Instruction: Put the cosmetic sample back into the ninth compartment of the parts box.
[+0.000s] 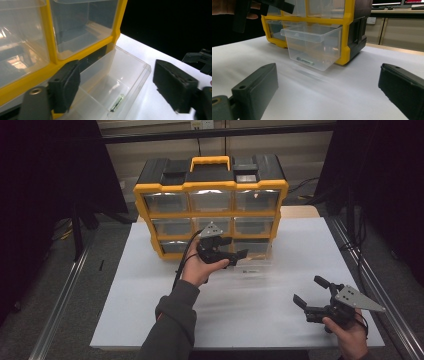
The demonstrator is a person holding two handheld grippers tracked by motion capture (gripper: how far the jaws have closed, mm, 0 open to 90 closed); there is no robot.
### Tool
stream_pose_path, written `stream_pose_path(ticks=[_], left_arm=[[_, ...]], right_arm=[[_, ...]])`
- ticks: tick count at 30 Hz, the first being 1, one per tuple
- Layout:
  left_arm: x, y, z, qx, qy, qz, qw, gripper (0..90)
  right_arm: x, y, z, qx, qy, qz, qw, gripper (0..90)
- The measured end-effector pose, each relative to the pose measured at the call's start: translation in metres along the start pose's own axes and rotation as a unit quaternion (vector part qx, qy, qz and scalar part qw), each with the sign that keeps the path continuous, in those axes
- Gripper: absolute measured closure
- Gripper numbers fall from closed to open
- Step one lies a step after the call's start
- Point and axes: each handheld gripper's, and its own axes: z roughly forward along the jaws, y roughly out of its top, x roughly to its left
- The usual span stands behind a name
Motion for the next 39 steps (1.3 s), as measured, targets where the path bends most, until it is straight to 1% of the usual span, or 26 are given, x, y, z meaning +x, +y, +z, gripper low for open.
stream_pose_path(ticks=[1,7,8,10,11,13,15,16,17,18,19,20,21,22,23,24,25,27,28,31,33,34,35,36,38,39], left_arm=[[0.001,-0.001,-0.002,-0.007,-0.004,0.000,1.0000,18.7],[0.004,-0.009,-0.016,-0.035,-0.005,0.005,0.9994,14.5],[0.004,-0.010,-0.018,-0.042,-0.005,0.003,0.9991,14.5],[0.005,-0.014,-0.024,-0.050,0.000,0.008,0.9987,14.1],[0.005,-0.017,-0.030,-0.055,0.011,0.005,0.9984,13.3],[0.007,-0.019,-0.034,-0.057,0.011,0.007,0.9983,12.8],[0.008,-0.023,-0.040,-0.059,0.023,0.003,0.9980,11.6],[0.008,-0.026,-0.042,-0.066,0.032,-0.001,0.9973,11.2],[0.010,-0.028,-0.046,-0.063,0.030,0.001,0.9975,10.7],[0.008,-0.031,-0.046,-0.080,0.039,-0.018,0.9958,10.0],[0.011,-0.033,-0.050,-0.067,0.041,0.000,0.9969,9.9],[0.011,-0.035,-0.052,-0.075,0.046,-0.011,0.9960,9.8],[0.012,-0.037,-0.054,-0.078,0.047,-0.015,0.9957,9.1],[0.015,-0.041,-0.058,-0.078,0.040,-0.010,0.9961,8.8],[0.015,-0.041,-0.058,-0.078,0.040,-0.010,0.9961,8.6],[0.015,-0.043,-0.061,-0.084,0.044,-0.015,0.9954,8.6],[0.019,-0.047,-0.066,-0.083,0.033,-0.010,0.9960,8.4],[0.019,-0.048,-0.068,-0.083,0.034,-0.010,0.9959,8.2],[0.020,-0.050,-0.069,-0.087,0.035,-0.014,0.9955,7.9],[0.022,-0.055,-0.076,-0.084,0.038,-0.008,0.9958,7.1],[0.022,-0.057,-0.077,-0.086,0.037,-0.009,0.9956,6.4],[0.021,-0.058,-0.078,-0.090,0.056,-0.009,0.9943,6.4],[0.023,-0.060,-0.081,-0.087,0.039,-0.008,0.9954,6.0],[0.024,-0.061,-0.082,-0.084,0.040,-0.003,0.9957,6.0],[0.025,-0.063,-0.085,-0.087,0.041,-0.005,0.9953,5.9],[0.024,-0.065,-0.086,-0.090,0.060,-0.006,0.9941,5.9]], right_arm=[[0.000,0.000,0.000,0.001,-0.001,0.002,1.0000,1.8],[-0.001,0.000,-0.001,0.000,-0.002,0.002,1.0000,1.8],[-0.001,0.000,-0.001,0.000,-0.002,0.002,1.0000,1.8],[-0.001,0.000,-0.001,-0.001,-0.002,0.000,1.0000,1.7],[0.000,0.000,-0.001,-0.001,-0.002,0.002,1.0000,1.7],[0.000,0.000,0.000,-0.002,-0.002,0.002,1.0000,1.7],[0.000,0.000,0.000,-0.001,-0.001,0.003,1.0000,1.7],[0.000,0.000,0.000,-0.002,-0.001,0.002,1.0000,1.7],[0.000,0.000,-0.001,0.001,-0.001,0.003,1.0000,1.7],[0.001,0.000,-0.001,0.001,-0.002,0.004,1.0000,1.7],[0.000,0.000,-0.001,0.001,-0.002,0.003,1.0000,1.7],[0.000,0.000,-0.001,0.001,-0.001,0.003,1.0000,1.7],[0.000,0.000,-0.001,-0.001,-0.003,0.002,1.0000,1.7],[0.000,0.000,-0.001,-0.001,-0.003,0.001,1.0000,1.7],[0.000,0.000,-0.001,-0.001,-0.003,0.001,1.0000,1.7],[0.000,0.000,-0.001,-0.001,-0.003,0.002,1.0000,1.7],[0.000,0.000,-0.001,0.000,-0.002,0.002,1.0000,1.7],[0.000,0.000,-0.001,-0.002,-0.003,0.002,1.0000,1.7],[0.000,0.000,-0.001,0.000,-0.002,0.002,1.0000,1.7],[0.000,0.000,-0.001,-0.001,-0.002,0.001,1.0000,1.7],[0.000,0.000,-0.001,0.000,-0.002,0.003,1.0000,1.7],[0.000,0.000,-0.001,0.000,-0.002,0.003,1.0000,1.7],[0.000,0.000,-0.001,-0.001,-0.004,0.002,1.0000,1.7],[0.000,0.000,-0.001,-0.001,-0.004,0.002,1.0000,1.7],[0.000,0.000,-0.001,-0.001,-0.004,0.003,1.0000,1.7],[0.000,0.000,-0.001,-0.001,-0.004,0.002,1.0000,1.7]])
